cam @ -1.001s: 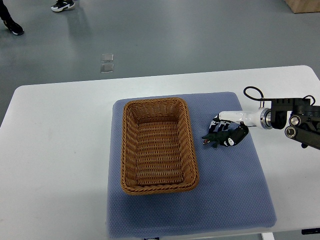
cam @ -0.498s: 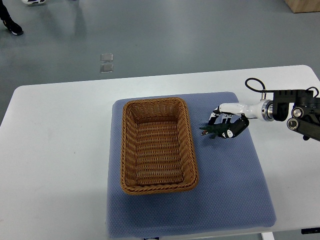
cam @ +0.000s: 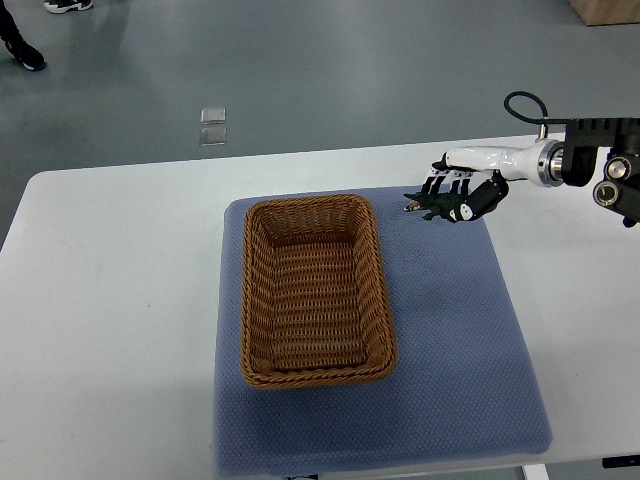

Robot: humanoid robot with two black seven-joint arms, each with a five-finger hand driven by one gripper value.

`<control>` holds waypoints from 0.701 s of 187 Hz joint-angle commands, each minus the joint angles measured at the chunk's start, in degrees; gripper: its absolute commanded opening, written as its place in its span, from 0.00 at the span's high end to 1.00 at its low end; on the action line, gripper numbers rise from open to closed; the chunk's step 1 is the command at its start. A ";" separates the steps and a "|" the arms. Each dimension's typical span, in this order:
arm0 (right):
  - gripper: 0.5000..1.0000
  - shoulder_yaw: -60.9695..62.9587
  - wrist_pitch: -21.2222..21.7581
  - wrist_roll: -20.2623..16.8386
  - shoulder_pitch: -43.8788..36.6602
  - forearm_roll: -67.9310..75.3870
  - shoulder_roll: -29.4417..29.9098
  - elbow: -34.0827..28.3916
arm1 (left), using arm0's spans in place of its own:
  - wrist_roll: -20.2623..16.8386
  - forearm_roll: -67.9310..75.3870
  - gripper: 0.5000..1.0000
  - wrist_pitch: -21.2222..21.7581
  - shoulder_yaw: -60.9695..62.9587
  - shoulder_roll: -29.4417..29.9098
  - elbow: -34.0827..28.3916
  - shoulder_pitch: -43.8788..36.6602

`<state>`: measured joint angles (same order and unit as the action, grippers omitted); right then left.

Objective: Place crocodile in brown basket with right hand
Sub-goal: 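Lift the held crocodile with the right hand and carry it over the basket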

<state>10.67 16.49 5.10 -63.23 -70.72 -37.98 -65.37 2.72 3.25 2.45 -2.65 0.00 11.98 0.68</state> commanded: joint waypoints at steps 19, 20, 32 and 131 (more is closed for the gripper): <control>1.00 -0.03 1.43 0.00 -4.45 1.28 -0.26 -0.19 | 0.00 0.00 0.00 -0.08 0.11 0.00 0.15 0.02; 1.00 -0.03 1.43 0.00 -4.45 1.28 -0.26 -0.19 | 0.00 0.00 0.00 -0.08 0.11 0.00 0.15 0.02; 1.00 -0.12 1.87 0.00 -5.94 2.07 0.10 -0.46 | 0.00 0.00 0.00 0.01 0.11 0.00 0.23 -0.07; 1.00 -1.70 -3.49 2.46 -5.24 4.18 18.20 0.51 | 0.00 0.00 0.00 -0.08 0.02 0.00 0.50 -0.07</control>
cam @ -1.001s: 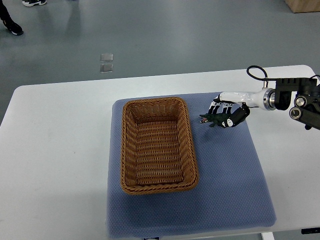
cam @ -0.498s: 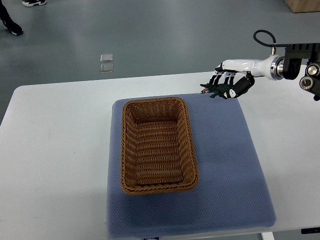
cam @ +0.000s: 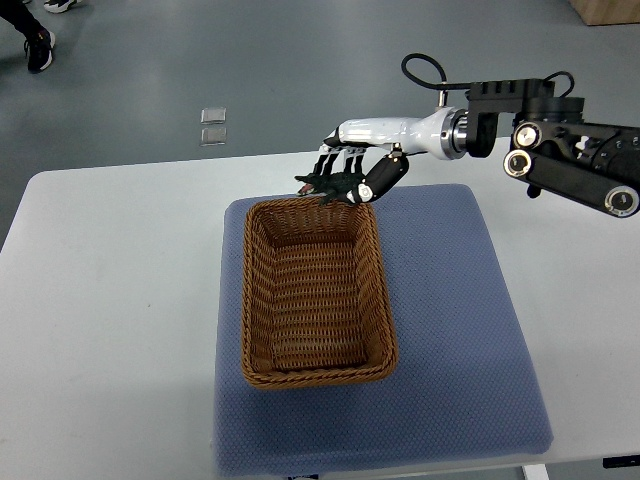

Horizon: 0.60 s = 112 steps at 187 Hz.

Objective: Place crocodile in brown basket with right hand
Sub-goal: 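Lift the held crocodile with the right hand and carry it over the basket, then lower the crocodile into the basket and open the right hand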

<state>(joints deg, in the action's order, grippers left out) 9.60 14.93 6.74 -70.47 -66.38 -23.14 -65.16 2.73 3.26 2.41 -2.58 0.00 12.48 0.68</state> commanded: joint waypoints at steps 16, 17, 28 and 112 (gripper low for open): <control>1.00 -0.64 -2.89 0.91 3.85 -0.16 5.74 0.91 | 0.00 -0.01 0.00 -0.04 -0.06 0.00 0.00 -0.07; 1.00 -0.64 -2.89 0.91 3.85 -0.16 5.74 0.91 | 0.00 -0.01 0.00 -0.04 -0.06 0.00 0.00 -0.07; 1.00 -0.72 -4.12 0.91 5.43 -0.24 7.58 1.88 | 0.00 -0.01 0.00 -0.04 0.03 0.00 0.09 0.02; 1.00 -0.72 -6.05 1.17 9.74 -0.42 11.80 3.99 | 0.00 0.08 0.00 -0.04 -0.06 0.00 0.17 0.02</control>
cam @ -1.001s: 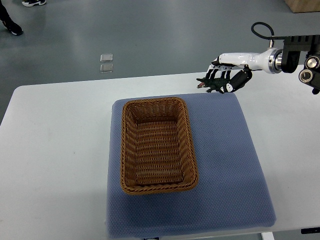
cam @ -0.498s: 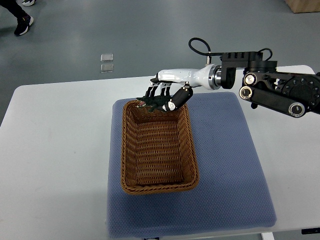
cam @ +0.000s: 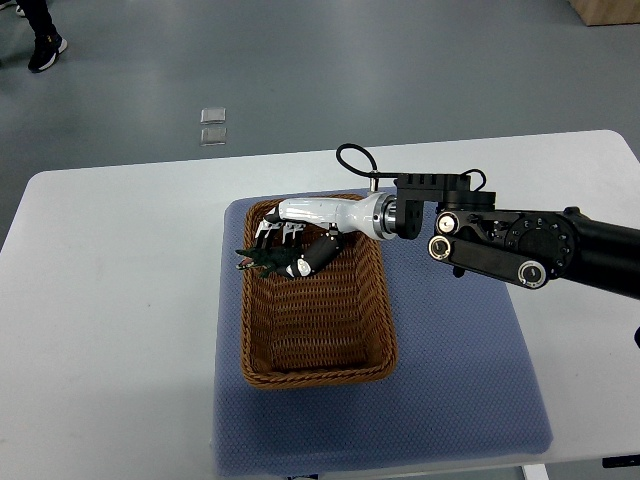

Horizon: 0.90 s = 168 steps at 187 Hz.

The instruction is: Place crocodile in brown basket with right hand

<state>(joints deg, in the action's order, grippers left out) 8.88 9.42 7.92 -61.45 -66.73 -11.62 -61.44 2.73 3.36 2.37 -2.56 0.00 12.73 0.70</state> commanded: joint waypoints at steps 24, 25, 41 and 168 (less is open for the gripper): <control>0.99 -0.18 -0.98 -0.01 1.86 -0.24 1.34 1.32 | 0.00 -0.02 0.00 0.00 0.01 0.00 0.01 0.00; 0.98 -0.26 -0.98 -0.01 1.94 -0.24 1.42 1.41 | 0.00 -0.02 0.00 0.00 0.01 0.00 0.01 0.00; 0.84 -0.44 -0.98 -0.01 2.12 -0.33 1.42 1.58 | 0.00 -0.02 0.00 0.00 0.01 0.00 0.01 0.00; 0.18 0.70 -0.37 1.31 -0.52 0.46 -2.88 0.97 | 0.00 -0.02 0.00 0.00 0.01 0.00 -0.52 0.00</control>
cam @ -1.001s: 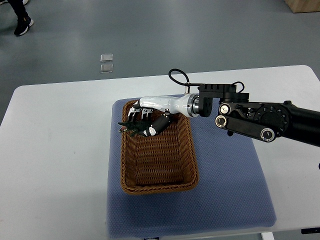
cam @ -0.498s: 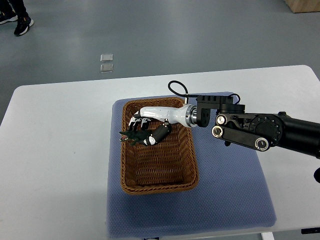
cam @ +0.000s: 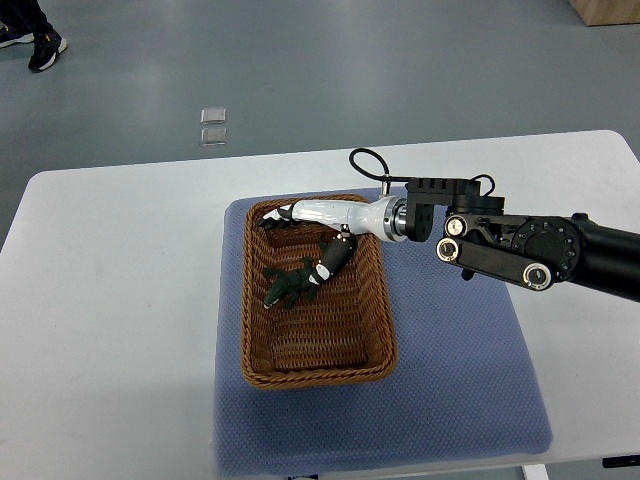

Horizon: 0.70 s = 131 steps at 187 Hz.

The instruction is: Place crocodile in brown basket with right hand

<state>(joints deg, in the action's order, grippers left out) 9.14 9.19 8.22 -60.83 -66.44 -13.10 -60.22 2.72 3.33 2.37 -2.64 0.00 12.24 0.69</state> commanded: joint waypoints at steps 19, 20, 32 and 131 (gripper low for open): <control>0.18 4.57 -0.14 1.98 -1.13 1.66 -3.33 -0.24 | 0.00 0.01 0.00 0.00 0.09 0.00 -0.02 0.02; 0.18 4.57 -0.14 1.98 -1.13 1.66 -3.33 -0.24 | 0.00 0.01 0.00 0.00 0.09 0.00 -0.02 0.02; 0.18 8.87 -0.14 2.07 -0.52 3.51 -3.86 -0.24 | 0.00 0.01 0.00 0.00 0.00 0.00 -0.02 0.02; 0.14 49.66 0.92 2.16 17.24 47.98 3.70 13.38 | 0.00 0.01 0.00 0.00 0.09 0.00 -0.02 0.02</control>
<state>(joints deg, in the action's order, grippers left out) 55.25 8.98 10.45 -44.71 -26.88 -10.56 -50.50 2.72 3.33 2.37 -2.64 0.00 12.13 0.68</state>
